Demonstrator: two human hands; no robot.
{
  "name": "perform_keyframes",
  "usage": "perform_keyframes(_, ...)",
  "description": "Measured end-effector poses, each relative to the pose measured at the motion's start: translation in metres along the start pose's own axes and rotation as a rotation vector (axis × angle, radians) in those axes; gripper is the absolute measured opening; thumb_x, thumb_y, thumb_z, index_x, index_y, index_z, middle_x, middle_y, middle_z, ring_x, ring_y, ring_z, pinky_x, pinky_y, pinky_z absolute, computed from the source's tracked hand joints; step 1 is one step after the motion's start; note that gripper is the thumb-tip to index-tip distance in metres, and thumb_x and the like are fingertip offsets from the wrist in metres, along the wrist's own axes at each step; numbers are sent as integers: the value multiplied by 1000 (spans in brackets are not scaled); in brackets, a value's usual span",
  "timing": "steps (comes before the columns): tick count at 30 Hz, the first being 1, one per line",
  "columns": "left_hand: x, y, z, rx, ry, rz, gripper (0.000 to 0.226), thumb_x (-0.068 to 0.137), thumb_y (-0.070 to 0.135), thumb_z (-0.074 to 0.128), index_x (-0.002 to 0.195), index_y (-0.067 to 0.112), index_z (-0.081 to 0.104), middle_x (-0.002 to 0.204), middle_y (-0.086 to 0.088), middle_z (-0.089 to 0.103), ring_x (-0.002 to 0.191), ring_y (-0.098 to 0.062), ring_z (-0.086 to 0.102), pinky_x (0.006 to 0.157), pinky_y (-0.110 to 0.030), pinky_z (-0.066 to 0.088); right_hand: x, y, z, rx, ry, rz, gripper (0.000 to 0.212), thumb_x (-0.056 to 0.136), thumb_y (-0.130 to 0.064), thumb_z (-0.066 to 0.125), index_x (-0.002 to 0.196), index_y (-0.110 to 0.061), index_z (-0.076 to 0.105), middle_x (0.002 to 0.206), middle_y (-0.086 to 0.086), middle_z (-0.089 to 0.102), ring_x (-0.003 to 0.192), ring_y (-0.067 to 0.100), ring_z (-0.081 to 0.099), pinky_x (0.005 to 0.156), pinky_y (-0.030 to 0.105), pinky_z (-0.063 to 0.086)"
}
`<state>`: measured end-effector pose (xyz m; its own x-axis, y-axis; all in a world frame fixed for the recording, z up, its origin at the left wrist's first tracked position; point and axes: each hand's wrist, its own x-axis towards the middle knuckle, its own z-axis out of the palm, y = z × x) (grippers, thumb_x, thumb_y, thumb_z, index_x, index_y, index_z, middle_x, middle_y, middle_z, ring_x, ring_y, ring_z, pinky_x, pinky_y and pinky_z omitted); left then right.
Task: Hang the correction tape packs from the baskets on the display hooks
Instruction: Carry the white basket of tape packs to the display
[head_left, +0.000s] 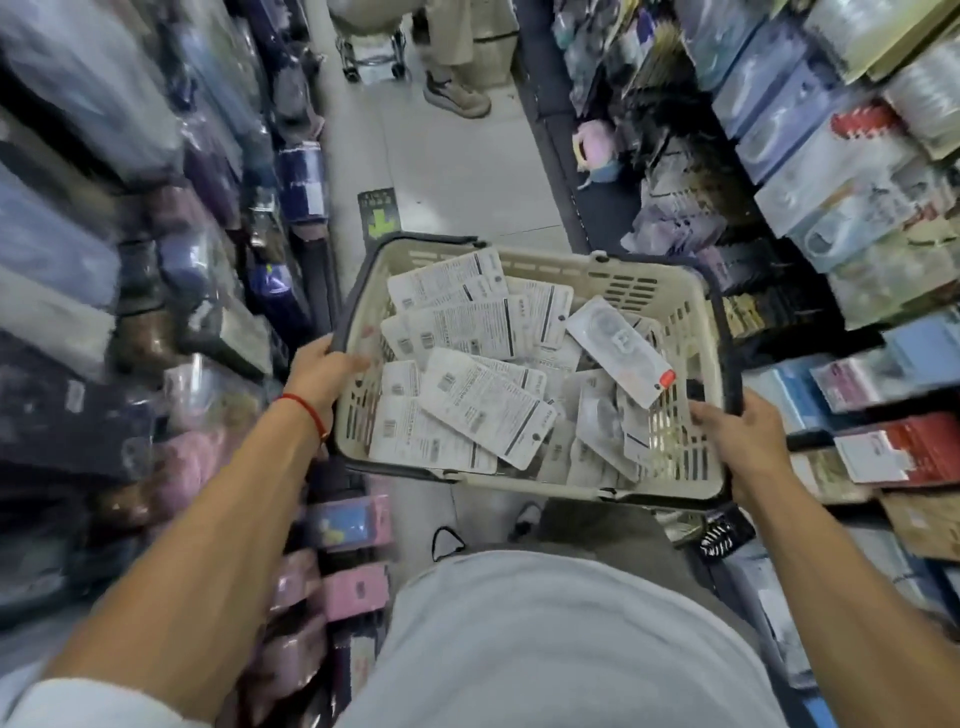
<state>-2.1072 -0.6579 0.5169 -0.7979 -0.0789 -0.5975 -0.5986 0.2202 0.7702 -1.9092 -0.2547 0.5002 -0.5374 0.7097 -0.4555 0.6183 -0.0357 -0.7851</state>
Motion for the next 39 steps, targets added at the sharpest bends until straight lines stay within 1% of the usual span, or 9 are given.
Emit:
perform_keyframes(3,66,56,11,52,-14,27,39,93,-5,66,125,15,74,104,-13,77,84,-26,76,70,-36,63,44,-28,34,60,20,27,32,90,-6,76,118,-21,73,101,9,78,95,32,76,89,51,63)
perform_keyframes(7,138,130,42,142,-19,64,35,93,-4,67,120,17,74,108,-18,76,95,-33,73,87,-48,61,114,-62,76,142,26,17,26,92,-3,74,103,-27,72,98,2,77,80,14,72,79,39,63)
perform_keyframes(15,247,290,137,334,-132,147,24,90,-4,68,98,18,75,75,-4,78,58,-18,74,50,-30,59,210,-126,92,277,135,146,30,97,-7,71,120,-25,72,110,7,77,105,30,73,91,46,61)
perform_keyframes(18,289,336,181,371,-233,171,27,88,0,73,103,23,78,82,-6,78,62,-20,74,57,-32,60,228,-139,93,320,240,201,25,97,-11,72,106,-34,72,102,1,78,92,21,74,75,35,62)
perform_keyframes(23,354,381,252,476,-415,199,29,89,0,72,97,27,79,92,-10,77,75,-29,72,77,-42,60,248,-151,104,360,387,246,33,98,-9,71,127,-24,70,105,0,77,102,29,73,90,43,60)
perform_keyframes(28,442,412,317,616,-617,147,35,90,-6,69,111,21,75,104,-17,76,76,-29,75,70,-41,60,263,-167,141,335,557,329,30,96,-10,72,123,-23,72,104,3,77,99,27,74,86,43,62)
perform_keyframes(33,517,436,384,758,-873,57,46,97,-8,58,142,-1,57,136,-28,64,116,-43,66,101,-61,54,264,-197,209,272,795,462,22,98,-16,72,119,-13,68,99,3,70,90,23,64,75,30,45)
perform_keyframes(37,526,443,418,831,-972,91,28,101,-4,59,126,7,65,108,-15,73,76,-23,76,63,-39,63,246,-206,243,320,918,565,16,98,-13,71,113,-15,67,76,-6,64,66,13,59,52,23,45)
perform_keyframes(39,521,440,432,865,-1012,110,29,102,-2,61,127,10,65,107,-12,73,76,-21,75,62,-38,61,238,-200,249,368,940,605,14,95,-11,73,104,-18,66,75,-6,64,67,16,60,50,20,45)
